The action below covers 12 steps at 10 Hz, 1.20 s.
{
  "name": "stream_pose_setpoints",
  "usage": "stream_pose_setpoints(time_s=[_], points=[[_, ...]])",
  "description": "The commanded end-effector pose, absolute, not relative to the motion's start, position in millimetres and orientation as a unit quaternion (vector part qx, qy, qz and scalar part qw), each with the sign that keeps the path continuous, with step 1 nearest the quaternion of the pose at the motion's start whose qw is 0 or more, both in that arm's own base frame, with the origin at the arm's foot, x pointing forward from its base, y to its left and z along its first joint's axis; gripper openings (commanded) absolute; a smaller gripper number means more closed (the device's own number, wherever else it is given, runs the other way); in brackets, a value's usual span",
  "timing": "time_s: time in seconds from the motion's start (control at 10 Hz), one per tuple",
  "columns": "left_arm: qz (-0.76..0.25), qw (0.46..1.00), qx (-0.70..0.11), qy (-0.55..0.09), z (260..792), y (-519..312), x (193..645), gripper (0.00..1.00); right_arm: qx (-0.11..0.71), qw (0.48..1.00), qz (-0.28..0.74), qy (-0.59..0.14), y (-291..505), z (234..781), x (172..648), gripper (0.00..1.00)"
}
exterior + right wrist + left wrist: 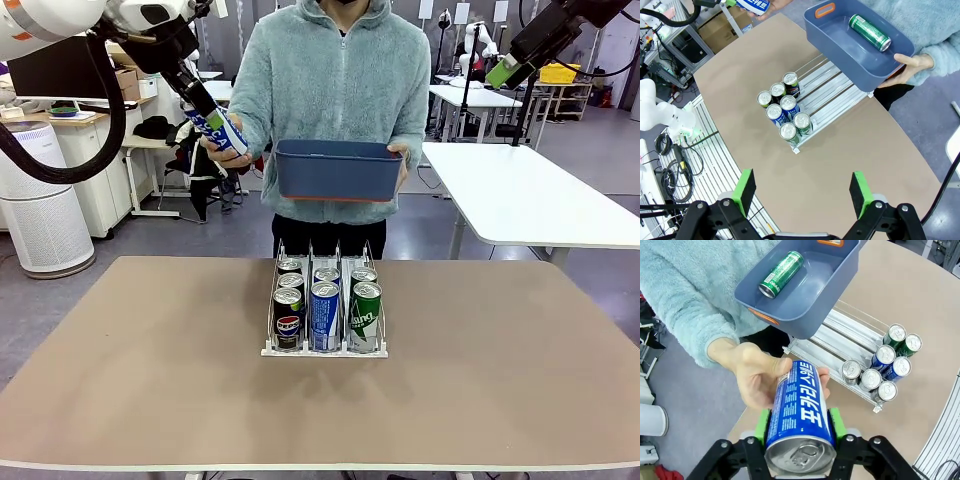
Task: Fill the beverage cans into the dispenser.
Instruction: Pick up the Ionic drink handed by the human, then place the picked Ionic drink in the line of the Automatic Can Dispenser with the same cans.
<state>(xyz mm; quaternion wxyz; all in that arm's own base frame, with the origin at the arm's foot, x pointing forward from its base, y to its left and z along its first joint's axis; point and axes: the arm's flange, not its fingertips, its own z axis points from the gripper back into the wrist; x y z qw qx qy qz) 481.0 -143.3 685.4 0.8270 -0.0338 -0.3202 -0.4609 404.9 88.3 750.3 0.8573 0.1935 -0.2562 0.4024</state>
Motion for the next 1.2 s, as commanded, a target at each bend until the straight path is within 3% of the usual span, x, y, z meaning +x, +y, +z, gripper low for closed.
stream_pose_setpoints(time_s=[0.0, 0.6, 0.7, 1.1], points=[[-0.447, 0.836, -0.024, -0.317, 687.0, -142.0, 477.9, 0.00, 0.195, 0.857, 0.403, -0.254, 87.8, 748.7, 404.8, 1.00], [-0.432, 0.841, -0.035, -0.323, 688.8, -138.9, 476.3, 0.00, 0.195, 0.857, 0.403, -0.254, 87.8, 748.7, 404.8, 1.00], [-0.418, 0.848, -0.049, -0.321, 688.9, -140.5, 479.0, 0.41, 0.195, 0.857, 0.403, -0.254, 87.8, 748.7, 404.8, 1.00], [-0.444, 0.837, -0.038, -0.318, 686.8, -142.3, 479.4, 0.41, 0.195, 0.857, 0.403, -0.254, 87.8, 748.7, 404.8, 1.00]])
